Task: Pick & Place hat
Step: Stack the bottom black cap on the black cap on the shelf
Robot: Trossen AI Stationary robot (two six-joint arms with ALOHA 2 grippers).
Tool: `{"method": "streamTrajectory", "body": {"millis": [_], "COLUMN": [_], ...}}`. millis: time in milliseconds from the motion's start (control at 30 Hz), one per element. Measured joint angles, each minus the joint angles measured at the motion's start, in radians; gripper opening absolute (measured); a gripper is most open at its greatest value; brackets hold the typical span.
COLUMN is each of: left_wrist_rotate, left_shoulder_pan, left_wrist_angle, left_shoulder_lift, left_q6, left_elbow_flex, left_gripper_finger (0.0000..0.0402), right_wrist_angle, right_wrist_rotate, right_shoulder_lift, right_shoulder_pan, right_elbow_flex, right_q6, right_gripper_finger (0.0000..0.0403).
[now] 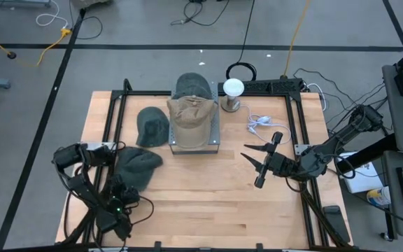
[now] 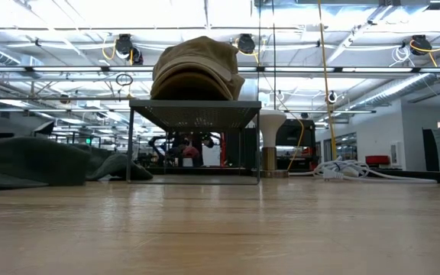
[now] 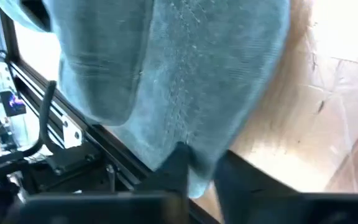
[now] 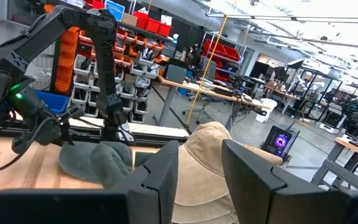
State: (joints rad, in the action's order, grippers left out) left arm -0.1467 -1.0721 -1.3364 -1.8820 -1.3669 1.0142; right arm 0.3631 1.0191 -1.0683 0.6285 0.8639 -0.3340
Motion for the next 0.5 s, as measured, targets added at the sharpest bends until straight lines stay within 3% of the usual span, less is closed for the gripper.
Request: {"method": "streamTrajectory", "body": {"millis": [67, 300, 400, 500], "left_wrist_rotate": [0.005, 0.047, 0.033, -0.002], "left_shoulder_pan": [0.003, 0.017, 0.024, 0.029], "left_wrist_angle": [0.013, -0.099, -0.219, -0.224], "left_shoulder_lift": [0.000, 0.006, 0.034, 0.088], "left_q6": [0.011, 0.042, 0.046, 0.053], "left_elbow_flex": [0.000, 0.109, 0.211, 0.276], "left_gripper_finger": [0.0020, 0.0009, 0.0009, 0.0009], "right_wrist_angle": [0.001, 0.024, 0.059, 0.116], "right_wrist_rotate": [0.000, -0.001, -0.001, -0.002], "right_shoulder_lift": [0.000, 0.000, 0.000, 0.000], "right_shoulder_pan": [0.000, 0.000, 0.000, 0.000], "right_elbow_flex": [0.000, 0.000, 0.000, 0.000], "right_q6": [0.000, 0.008, 0.064, 0.170], "right_gripper_finger": [0.0116, 0.0116, 0.0116, 0.0116]}}
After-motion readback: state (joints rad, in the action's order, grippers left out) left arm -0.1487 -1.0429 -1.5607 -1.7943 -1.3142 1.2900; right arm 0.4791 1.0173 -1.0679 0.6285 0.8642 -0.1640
